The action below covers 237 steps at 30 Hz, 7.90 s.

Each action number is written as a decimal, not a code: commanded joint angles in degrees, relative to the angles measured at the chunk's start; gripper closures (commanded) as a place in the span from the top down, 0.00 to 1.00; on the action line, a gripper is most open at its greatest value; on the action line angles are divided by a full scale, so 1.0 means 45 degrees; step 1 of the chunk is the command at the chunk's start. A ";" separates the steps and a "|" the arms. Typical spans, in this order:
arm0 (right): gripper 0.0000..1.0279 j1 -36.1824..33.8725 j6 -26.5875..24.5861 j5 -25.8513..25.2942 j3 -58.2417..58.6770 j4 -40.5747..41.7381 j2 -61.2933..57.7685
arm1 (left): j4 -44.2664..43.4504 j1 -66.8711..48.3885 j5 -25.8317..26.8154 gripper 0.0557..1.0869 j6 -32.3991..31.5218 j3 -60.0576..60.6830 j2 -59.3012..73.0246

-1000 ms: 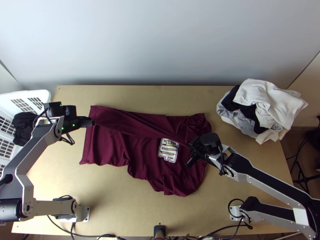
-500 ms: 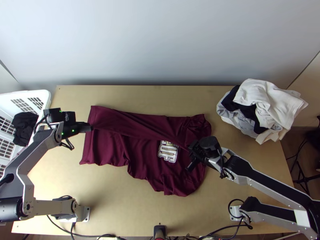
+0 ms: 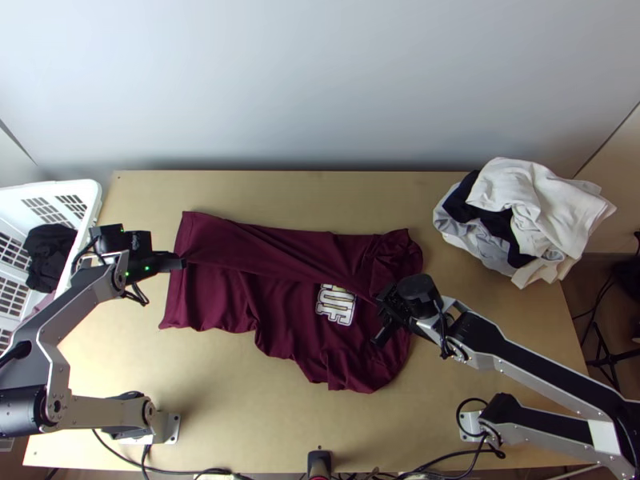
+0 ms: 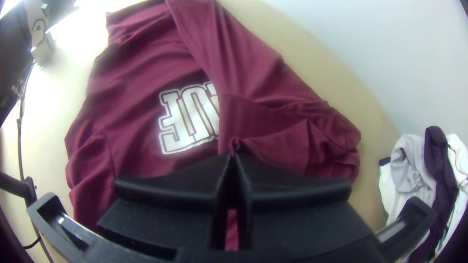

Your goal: Fold the t-shirt

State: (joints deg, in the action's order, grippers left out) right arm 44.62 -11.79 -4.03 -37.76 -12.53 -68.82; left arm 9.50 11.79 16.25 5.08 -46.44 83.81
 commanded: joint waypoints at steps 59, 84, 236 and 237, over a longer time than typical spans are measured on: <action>0.97 -0.0717 -0.0290 0.0545 -0.0574 -0.2351 0.1738 | 0.8358 0.1735 0.0432 0.79 0.2523 0.1862 -0.5714; 0.97 -0.0131 -0.0485 0.1580 -0.0926 -0.4539 0.2500 | 0.6425 0.1403 0.0119 0.53 0.2074 0.3249 -0.4660; 0.97 -0.7045 -0.1989 0.2713 -1.0477 -0.4734 -0.6934 | 0.6229 -0.0003 -0.0174 0.94 0.0394 -0.7123 0.3309; 0.97 -0.6908 -0.1969 0.2713 -1.0594 -0.4871 -0.6680 | 0.6229 0.0094 -0.0174 0.94 0.0414 -0.6751 0.3075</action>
State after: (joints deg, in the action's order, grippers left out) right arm 11.66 -22.50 8.03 -84.25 -33.52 -106.19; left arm 36.77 9.80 15.40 7.09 -85.08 104.95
